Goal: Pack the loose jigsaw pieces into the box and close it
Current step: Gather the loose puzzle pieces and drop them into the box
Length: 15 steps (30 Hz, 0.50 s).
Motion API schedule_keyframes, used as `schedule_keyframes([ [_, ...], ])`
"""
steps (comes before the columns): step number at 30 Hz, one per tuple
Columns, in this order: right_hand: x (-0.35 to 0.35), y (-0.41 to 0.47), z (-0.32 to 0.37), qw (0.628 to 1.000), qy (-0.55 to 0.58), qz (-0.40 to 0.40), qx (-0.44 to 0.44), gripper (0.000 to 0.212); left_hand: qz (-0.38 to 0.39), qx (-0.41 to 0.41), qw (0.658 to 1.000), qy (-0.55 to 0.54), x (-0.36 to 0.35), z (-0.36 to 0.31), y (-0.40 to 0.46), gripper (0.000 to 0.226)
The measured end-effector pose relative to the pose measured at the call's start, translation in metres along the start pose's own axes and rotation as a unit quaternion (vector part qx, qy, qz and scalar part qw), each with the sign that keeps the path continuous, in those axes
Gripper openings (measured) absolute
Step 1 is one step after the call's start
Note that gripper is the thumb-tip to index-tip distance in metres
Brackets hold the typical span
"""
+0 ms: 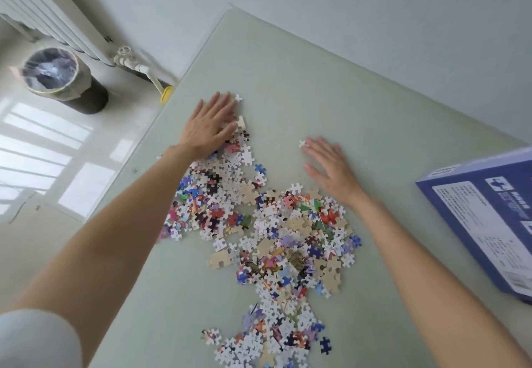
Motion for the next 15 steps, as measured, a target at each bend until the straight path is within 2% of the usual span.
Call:
schedule_keyframes([
  [8, -0.044, -0.098, 0.051, 0.999, 0.035, -0.001, -0.040, 0.061, 0.110, -0.145, 0.982, -0.046, -0.042, -0.094, -0.099, 0.070],
  [11, -0.050, -0.129, 0.071, 0.997, 0.034, -0.009, -0.073, 0.064, 0.145, -0.160, 0.975, -0.051, -0.054, -0.119, -0.148, 0.071],
  [15, -0.052, -0.163, 0.089, 0.989, 0.073, -0.041, -0.124, 0.073, 0.154, -0.133, 0.978, -0.056, -0.048, -0.133, -0.193, 0.074],
])
Point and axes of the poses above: each hand's wrist, its own y-axis towards the middle knuckle, its own x-axis out of the back of the hand, z = x × y, the point moved 5 cm from there along y, towards the middle knuckle, and after that the axes turned 10 degrees about x, right-handed, at the moved point
